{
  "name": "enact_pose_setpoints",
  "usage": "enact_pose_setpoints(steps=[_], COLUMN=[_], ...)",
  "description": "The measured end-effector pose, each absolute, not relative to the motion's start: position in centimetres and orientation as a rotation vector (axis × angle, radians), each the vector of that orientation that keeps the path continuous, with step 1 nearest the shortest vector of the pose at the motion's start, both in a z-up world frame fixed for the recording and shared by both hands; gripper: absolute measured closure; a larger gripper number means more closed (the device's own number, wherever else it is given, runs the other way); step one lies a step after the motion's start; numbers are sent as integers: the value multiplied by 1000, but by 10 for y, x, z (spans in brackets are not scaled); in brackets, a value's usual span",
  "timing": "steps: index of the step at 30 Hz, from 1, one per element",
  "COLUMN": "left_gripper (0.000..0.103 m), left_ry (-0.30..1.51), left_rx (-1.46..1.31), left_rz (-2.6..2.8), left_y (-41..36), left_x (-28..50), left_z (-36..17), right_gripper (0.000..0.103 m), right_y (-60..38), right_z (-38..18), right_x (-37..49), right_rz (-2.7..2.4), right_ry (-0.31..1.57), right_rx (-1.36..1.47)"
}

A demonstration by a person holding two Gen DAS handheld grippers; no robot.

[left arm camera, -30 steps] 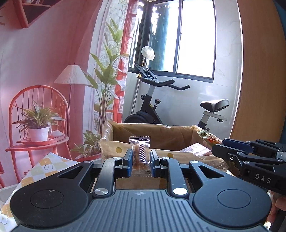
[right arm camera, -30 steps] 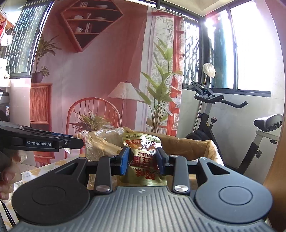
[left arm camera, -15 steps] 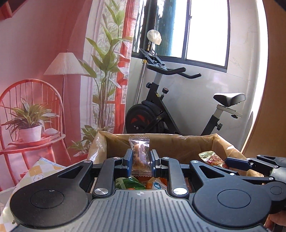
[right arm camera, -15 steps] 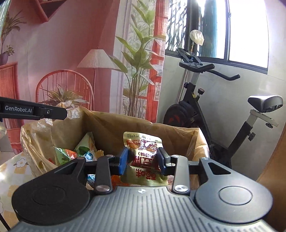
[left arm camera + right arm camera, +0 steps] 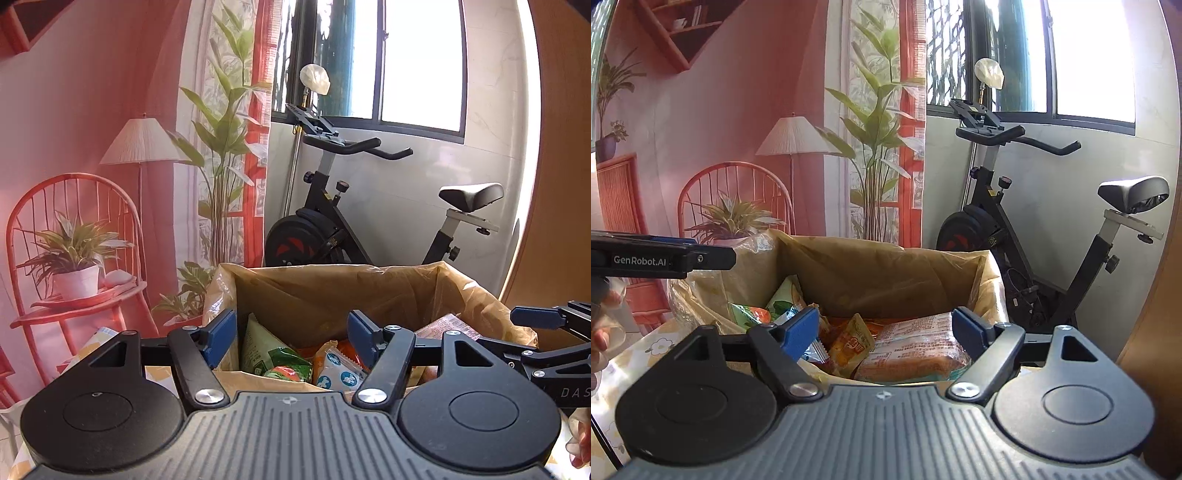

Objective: Organize snacks
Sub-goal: 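Open both grippers to drop the pastry packet and spicy bag into the box, then move both grippers back down to the remaining snacks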

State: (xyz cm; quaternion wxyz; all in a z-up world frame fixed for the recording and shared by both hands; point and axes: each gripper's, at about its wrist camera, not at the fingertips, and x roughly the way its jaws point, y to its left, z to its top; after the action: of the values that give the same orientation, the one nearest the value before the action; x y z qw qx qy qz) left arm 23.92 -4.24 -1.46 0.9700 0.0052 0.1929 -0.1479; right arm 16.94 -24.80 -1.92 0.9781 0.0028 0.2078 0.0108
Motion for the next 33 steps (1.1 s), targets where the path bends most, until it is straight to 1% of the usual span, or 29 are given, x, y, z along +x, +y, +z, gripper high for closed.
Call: enact_pose_setpoints(steps=[6,13,23,33], left_gripper=[34,34,35,35], left_ry=[369,387,442,549], left_rx=[-4,-20,-46,-42], left_rz=[-297,-313,-271,-241], left_y=[-26,-12,2,7], left_x=[208,173,148,148], left_z=[-15,-25,-60,-106], right_gripper=[15,15,15,15], right_y=[-240,-239,-246,-256], right_z=[-17,-25,-47,-86], right_x=[141,113,84,64], right_rz=[65,101,97,54], right_ry=[404,401,415,500], right_rx=[14,46,70,74])
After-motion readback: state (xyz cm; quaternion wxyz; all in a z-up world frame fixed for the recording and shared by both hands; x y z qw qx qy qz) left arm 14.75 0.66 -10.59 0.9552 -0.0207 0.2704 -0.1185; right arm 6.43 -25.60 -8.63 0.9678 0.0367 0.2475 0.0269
